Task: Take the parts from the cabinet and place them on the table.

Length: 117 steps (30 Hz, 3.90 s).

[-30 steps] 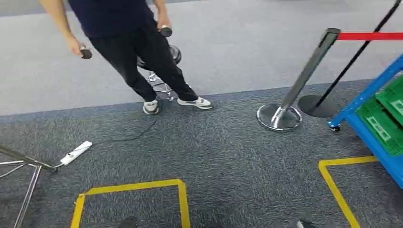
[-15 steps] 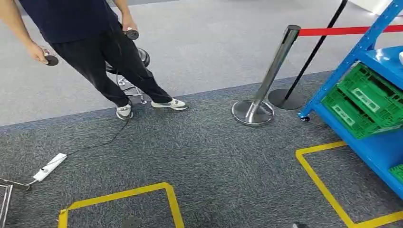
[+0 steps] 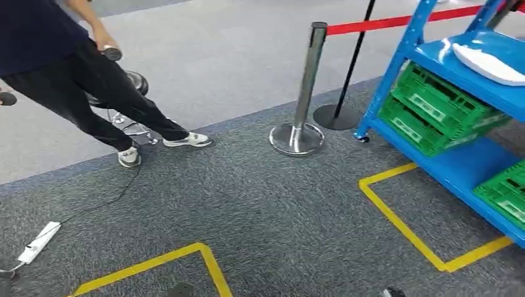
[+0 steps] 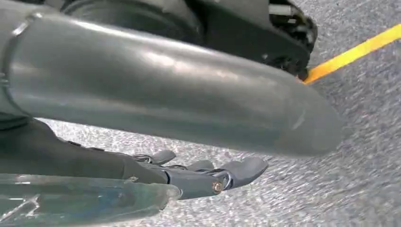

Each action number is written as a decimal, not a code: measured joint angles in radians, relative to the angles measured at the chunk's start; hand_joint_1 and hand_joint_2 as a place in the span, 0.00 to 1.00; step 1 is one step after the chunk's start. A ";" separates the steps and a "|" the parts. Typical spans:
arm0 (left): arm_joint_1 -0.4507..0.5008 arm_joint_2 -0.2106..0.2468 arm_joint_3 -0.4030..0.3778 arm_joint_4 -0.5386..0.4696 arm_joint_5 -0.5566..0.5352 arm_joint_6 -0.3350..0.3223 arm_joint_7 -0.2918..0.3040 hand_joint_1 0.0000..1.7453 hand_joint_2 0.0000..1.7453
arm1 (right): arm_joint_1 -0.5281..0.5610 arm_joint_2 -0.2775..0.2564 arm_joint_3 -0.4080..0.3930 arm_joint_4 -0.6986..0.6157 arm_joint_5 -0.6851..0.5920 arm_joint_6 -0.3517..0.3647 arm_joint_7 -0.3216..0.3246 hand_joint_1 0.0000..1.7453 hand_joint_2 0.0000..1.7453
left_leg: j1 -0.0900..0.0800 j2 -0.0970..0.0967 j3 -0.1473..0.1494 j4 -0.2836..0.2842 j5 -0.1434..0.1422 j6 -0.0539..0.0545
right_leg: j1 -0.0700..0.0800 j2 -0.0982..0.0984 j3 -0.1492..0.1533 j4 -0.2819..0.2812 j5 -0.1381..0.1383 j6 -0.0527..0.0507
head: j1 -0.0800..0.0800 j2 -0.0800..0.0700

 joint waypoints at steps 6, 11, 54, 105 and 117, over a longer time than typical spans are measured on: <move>0.010 0.004 0.000 0.000 0.011 -0.014 -0.007 0.00 0.00 | -0.003 -0.001 0.000 0.000 0.010 0.011 -0.003 0.00 0.00 | 0.005 -0.035 -0.115 0.206 -0.035 -0.002 | -0.001 0.075 -0.002 -0.001 0.003 -0.008 | -0.004 0.000; 0.005 0.007 0.000 0.000 0.008 -0.016 -0.007 0.00 0.00 | -0.006 0.001 0.000 0.001 0.009 0.012 0.002 0.00 0.00 | 0.018 -0.124 -0.019 -0.030 0.056 0.001 | -0.005 0.133 -0.020 0.003 0.012 0.018 | -0.004 0.000; 0.001 0.009 -0.001 0.000 0.029 -0.016 -0.016 0.00 0.00 | 0.000 0.004 0.000 0.003 0.014 0.023 0.026 0.00 0.00 | 0.010 0.017 -0.003 -0.050 0.064 0.028 | -0.001 -0.005 -0.034 0.069 -0.007 0.042 | 0.005 0.000; 0.002 0.013 -0.008 0.000 0.036 -0.014 -0.013 0.00 0.00 | 0.004 0.011 0.005 0.005 0.054 0.024 0.044 0.00 0.00 | 0.013 -0.089 0.003 -0.049 0.056 0.006 | -0.006 0.150 -0.021 -0.018 0.026 0.031 | -0.004 0.000; 0.009 0.014 -0.006 0.000 0.075 -0.014 -0.040 0.00 0.00 | -0.004 0.012 0.005 0.005 0.053 0.006 0.009 0.00 0.00 | 0.003 -0.020 0.012 -0.050 0.049 0.012 | 0.004 0.005 0.016 -0.006 -0.009 0.027 | 0.005 0.000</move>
